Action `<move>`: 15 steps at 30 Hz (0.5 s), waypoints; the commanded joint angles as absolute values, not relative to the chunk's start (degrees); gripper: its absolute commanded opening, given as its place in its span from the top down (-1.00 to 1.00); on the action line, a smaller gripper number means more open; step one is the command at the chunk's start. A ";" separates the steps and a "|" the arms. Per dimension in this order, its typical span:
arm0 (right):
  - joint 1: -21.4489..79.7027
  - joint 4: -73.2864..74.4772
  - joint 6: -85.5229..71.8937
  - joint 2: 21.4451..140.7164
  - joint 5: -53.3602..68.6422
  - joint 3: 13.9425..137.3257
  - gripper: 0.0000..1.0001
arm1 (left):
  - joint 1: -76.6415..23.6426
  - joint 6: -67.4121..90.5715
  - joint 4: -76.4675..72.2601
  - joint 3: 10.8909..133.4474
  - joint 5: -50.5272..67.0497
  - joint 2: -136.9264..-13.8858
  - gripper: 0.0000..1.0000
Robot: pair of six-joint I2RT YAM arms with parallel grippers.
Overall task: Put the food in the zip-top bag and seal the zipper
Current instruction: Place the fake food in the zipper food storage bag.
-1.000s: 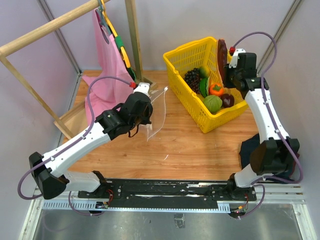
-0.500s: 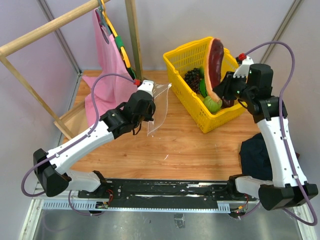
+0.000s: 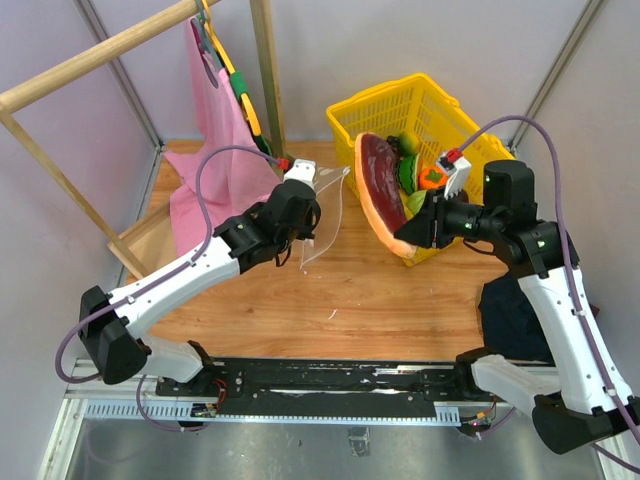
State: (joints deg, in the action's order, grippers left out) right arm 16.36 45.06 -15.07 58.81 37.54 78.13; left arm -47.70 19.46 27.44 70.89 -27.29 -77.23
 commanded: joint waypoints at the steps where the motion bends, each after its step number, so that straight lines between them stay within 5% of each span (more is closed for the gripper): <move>1: 19.44 48.29 -14.92 59.06 44.97 76.44 0.99 | -47.29 20.63 23.57 71.87 -28.82 -78.49 0.99; 15: 26.65 56.17 -13.71 63.80 45.68 74.35 0.99 | -47.29 23.02 18.94 70.71 -34.54 -80.19 0.99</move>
